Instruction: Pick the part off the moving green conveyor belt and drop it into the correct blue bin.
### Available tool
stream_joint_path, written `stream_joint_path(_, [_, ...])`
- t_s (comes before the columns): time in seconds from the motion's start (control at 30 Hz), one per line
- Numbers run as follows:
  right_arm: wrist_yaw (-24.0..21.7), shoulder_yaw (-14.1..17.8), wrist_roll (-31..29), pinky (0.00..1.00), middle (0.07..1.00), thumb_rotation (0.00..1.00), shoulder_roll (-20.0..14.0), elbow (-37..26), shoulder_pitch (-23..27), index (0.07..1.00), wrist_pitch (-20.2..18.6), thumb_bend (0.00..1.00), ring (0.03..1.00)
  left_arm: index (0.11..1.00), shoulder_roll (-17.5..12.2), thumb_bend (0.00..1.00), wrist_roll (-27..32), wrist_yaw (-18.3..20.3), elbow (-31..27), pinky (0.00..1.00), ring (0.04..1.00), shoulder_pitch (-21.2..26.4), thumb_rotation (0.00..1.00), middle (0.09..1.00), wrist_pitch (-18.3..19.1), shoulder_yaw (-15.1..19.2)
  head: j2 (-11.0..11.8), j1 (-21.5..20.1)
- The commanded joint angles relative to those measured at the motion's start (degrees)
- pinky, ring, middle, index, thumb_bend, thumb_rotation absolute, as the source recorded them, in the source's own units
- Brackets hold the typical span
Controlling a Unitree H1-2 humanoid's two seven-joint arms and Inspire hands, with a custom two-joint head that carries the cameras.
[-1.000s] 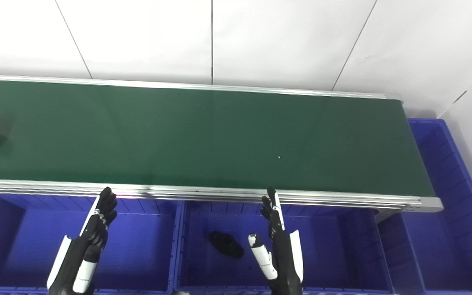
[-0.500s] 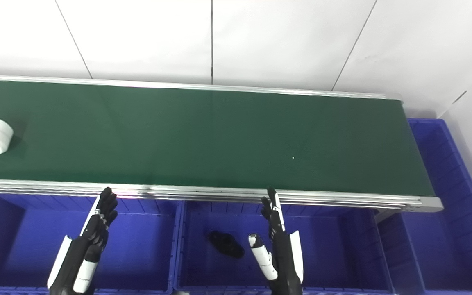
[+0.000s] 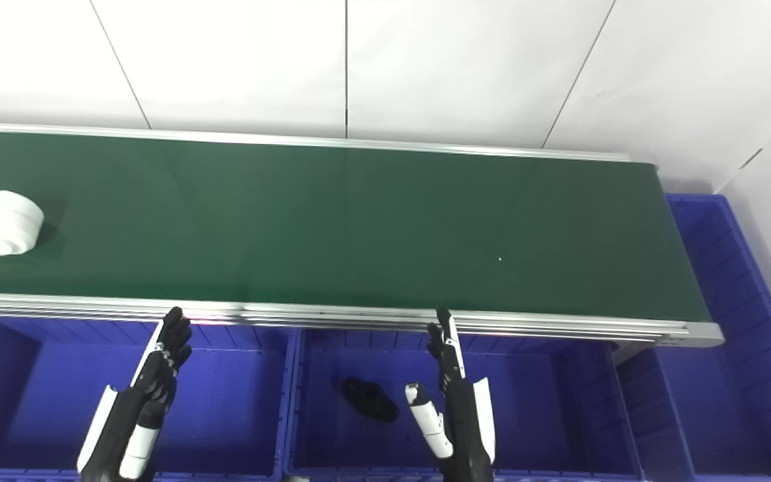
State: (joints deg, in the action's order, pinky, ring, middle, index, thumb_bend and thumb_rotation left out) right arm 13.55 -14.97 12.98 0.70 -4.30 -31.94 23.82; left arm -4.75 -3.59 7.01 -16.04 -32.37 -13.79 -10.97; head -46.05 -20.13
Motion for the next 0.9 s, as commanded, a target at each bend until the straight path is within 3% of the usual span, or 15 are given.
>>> stream_joint_path(0.0, [-0.53, 0.04, 0.29, 0.93, 0.999, 0.95, 0.49, -1.08, -0.51, 0.998, 2.94, 0.83, 0.962, 1.0, -0.05, 0.73, -0.1, -0.19, -0.97, 1.0, 1.0, 0.12, 0.97, 1.0, -1.86, -0.01, -0.06, 0.08])
stream_joint_path(0.3, [-1.04, 0.51, 0.15, 0.93, 0.997, 0.94, 0.69, -0.91, -0.5, 0.996, 2.93, 0.83, 0.958, 1.0, 0.16, 0.72, 0.17, -0.3, -0.63, 1.0, 1.0, 0.25, 0.96, 1.0, -2.39, -0.02, 0.02, 0.11])
stream_joint_path(0.47, [-0.58, -0.11, -0.44, 0.94, 1.0, 0.94, 0.0, -0.07, -0.78, 0.998, 3.08, 0.82, 0.963, 1.0, 0.34, 0.73, 0.14, -0.42, 0.73, 1.0, 1.0, -0.06, 0.95, 1.0, -3.62, -0.21, 3.02, 2.07])
stream_joint_path(0.5, [-0.31, -0.35, -0.74, 0.94, 1.0, 0.94, -0.44, 0.36, -0.71, 0.998, 3.08, 0.81, 0.963, 1.0, 0.51, 0.72, 0.04, -0.53, 1.59, 1.0, 1.0, -0.03, 0.94, 1.0, -4.57, -0.31, 4.83, 3.93])
stream_joint_path(0.67, [0.94, -1.09, -1.92, 0.94, 1.0, 0.94, -2.84, 2.52, 0.04, 1.0, 3.09, 0.81, 0.971, 1.0, 1.49, 0.67, -1.05, -0.91, 5.35, 1.0, 1.0, 0.39, 0.91, 1.0, -7.86, -0.99, 8.76, 9.69])
stream_joint_path(0.87, [3.28, -2.43, -2.66, 0.96, 1.0, 0.96, -6.04, 5.88, 1.49, 1.0, 3.11, 0.82, 0.977, 1.0, 3.22, 0.61, -4.35, -2.5, 9.14, 0.96, 0.987, 1.39, 0.9, 1.0, -11.94, -1.3, 12.03, 14.68])
